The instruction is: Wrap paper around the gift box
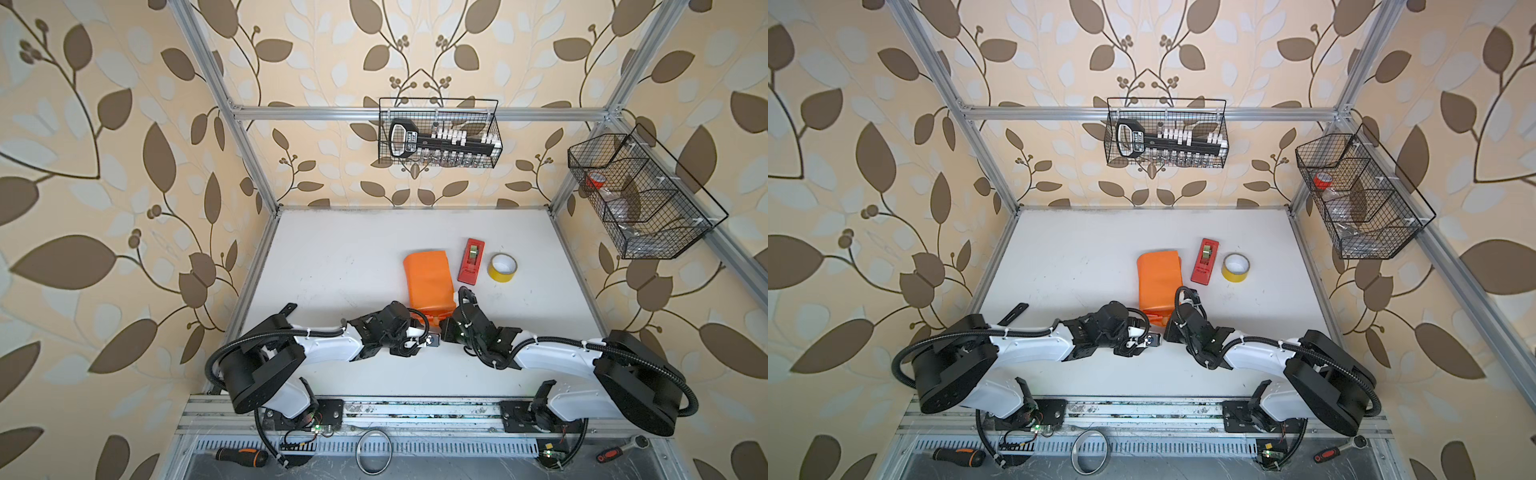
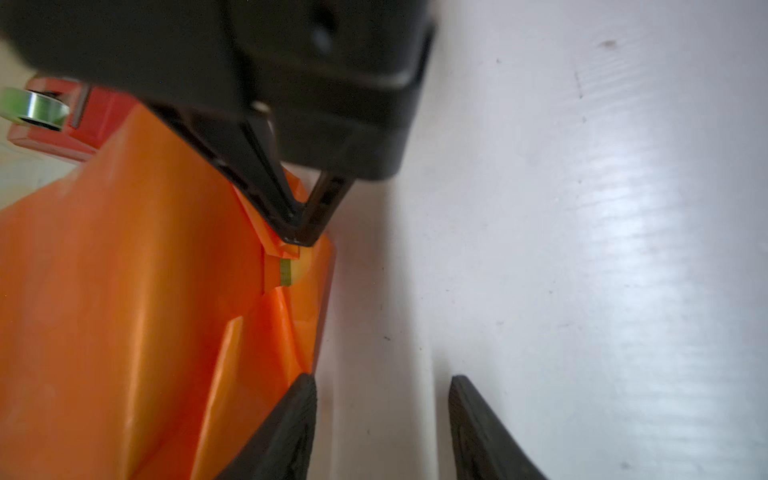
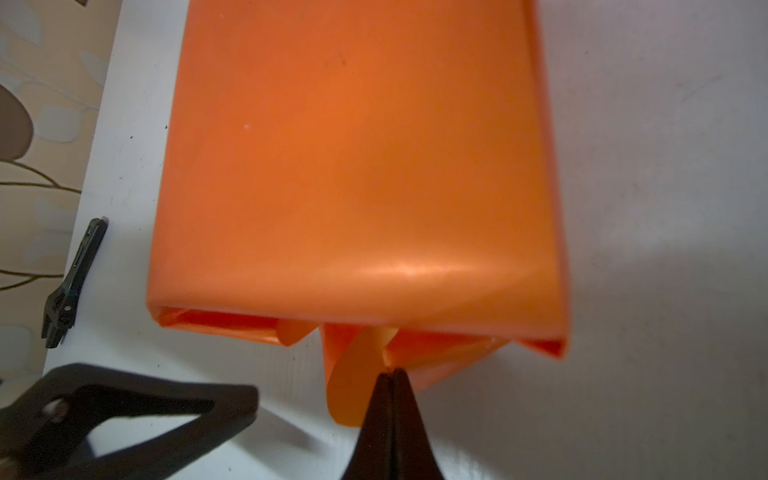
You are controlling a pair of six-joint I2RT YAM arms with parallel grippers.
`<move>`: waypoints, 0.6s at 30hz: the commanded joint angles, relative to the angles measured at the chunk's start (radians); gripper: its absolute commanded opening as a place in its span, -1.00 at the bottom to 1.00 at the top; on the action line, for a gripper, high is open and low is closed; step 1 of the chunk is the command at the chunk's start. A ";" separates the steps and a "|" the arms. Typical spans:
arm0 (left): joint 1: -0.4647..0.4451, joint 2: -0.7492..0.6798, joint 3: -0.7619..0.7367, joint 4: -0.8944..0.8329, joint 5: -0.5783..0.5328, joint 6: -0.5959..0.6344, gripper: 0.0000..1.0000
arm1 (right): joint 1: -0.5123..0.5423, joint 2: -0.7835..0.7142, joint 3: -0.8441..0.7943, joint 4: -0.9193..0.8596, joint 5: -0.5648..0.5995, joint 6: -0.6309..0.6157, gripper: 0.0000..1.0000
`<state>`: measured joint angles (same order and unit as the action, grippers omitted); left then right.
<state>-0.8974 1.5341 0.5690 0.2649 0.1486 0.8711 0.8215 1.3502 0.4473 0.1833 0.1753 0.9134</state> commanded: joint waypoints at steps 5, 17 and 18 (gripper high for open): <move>-0.005 0.119 0.045 0.207 -0.113 0.020 0.04 | -0.004 -0.017 0.025 -0.005 -0.008 0.017 -1.00; -0.004 0.157 -0.009 0.307 -0.021 0.081 -0.16 | -0.044 -0.042 -0.023 0.061 -0.064 0.079 -1.00; -0.003 0.154 -0.011 0.304 -0.018 0.088 -0.16 | -0.056 -0.048 -0.034 0.079 -0.082 0.090 -1.00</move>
<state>-0.8955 1.6806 0.5720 0.5339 0.0830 0.8925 0.7803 1.3399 0.4290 0.1589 0.1600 0.9478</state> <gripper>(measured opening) 0.421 0.047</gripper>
